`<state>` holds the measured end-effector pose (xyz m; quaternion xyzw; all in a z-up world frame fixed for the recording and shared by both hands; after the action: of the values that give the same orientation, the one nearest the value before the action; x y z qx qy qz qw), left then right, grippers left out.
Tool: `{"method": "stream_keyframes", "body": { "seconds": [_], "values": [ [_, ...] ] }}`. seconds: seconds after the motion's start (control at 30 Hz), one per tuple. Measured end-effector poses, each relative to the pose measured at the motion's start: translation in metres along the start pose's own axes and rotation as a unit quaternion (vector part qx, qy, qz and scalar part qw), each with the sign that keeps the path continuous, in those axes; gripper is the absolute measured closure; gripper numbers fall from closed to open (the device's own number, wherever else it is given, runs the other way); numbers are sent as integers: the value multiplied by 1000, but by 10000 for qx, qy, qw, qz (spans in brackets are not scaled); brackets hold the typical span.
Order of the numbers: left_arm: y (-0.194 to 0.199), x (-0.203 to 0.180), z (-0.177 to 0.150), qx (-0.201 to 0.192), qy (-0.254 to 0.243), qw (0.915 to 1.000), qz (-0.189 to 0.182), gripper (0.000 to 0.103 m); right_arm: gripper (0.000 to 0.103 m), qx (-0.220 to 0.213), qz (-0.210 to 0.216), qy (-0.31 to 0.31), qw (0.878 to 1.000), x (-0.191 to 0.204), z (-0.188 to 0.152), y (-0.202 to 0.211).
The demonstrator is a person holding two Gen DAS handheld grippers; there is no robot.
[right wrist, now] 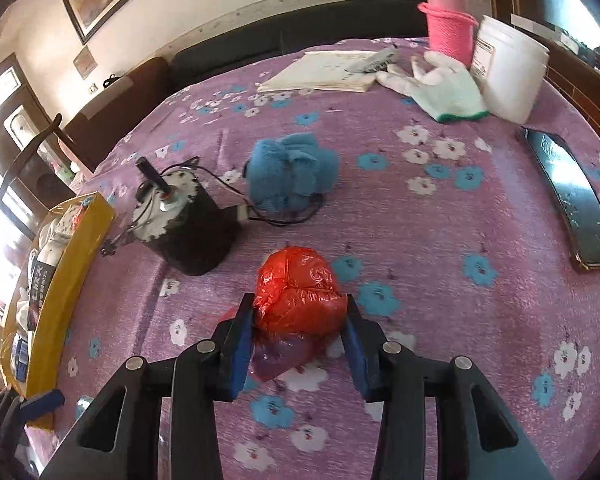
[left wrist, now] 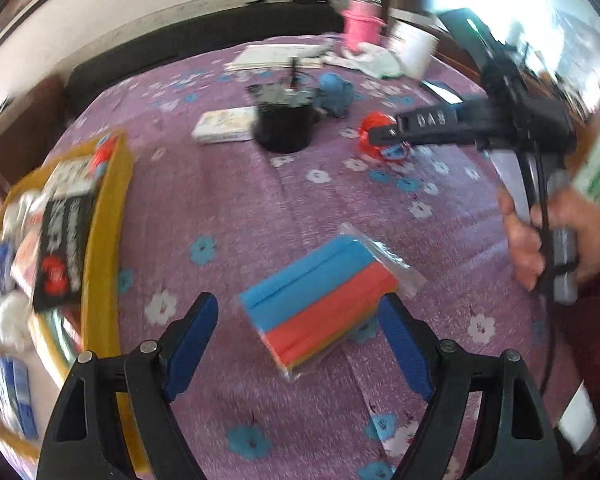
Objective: Organize soft objects
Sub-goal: 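Grasp the bagged blue-red sponge strips with left tool while right tool grasps the red plastic bag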
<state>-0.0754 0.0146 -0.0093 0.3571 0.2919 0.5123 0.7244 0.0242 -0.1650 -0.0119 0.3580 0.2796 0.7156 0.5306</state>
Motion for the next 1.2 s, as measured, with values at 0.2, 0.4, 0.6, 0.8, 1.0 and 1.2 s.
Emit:
{"method": "stream_keyframes", "body": {
  "seconds": [0.2, 0.4, 0.6, 0.8, 1.0, 1.2],
  "values": [
    [-21, -26, 2, 129, -834, 9963, -149, 13, 59, -5, 160, -217, 9996, -8, -1, 3],
    [-29, -31, 8, 235, -638, 9977, -30, 22, 59, -10, 155, -234, 9996, -9, 0, 2],
    [-12, -36, 8, 201, -509, 9985, -67, 47, 59, -12, 137, -231, 9996, -10, 0, 2],
    [-3, -44, 8, -67, -926, 9957, 19, 19, 59, -21, 117, -236, 9997, -9, -1, 3],
    [-20, -62, 1, 158, -1328, 9910, 31, 17, 59, -25, 123, -250, 9996, -9, -1, 2],
    [-31, -58, 8, 352, -798, 9958, -277, 47, 59, -56, 146, -299, 9994, -9, -1, 3]
  ]
}}
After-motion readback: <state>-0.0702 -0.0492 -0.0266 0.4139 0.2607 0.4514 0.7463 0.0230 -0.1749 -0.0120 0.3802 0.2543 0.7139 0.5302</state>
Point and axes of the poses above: each gripper's, at about its wrist camera, not at the fingertips, and y roughly against the way its jaws point, x to its left, z to its top, the point moved 4 cm from there along -y, roughly the way its jaws point, and after that the axes turned 8 degrees about y, right-handed, at the moved point
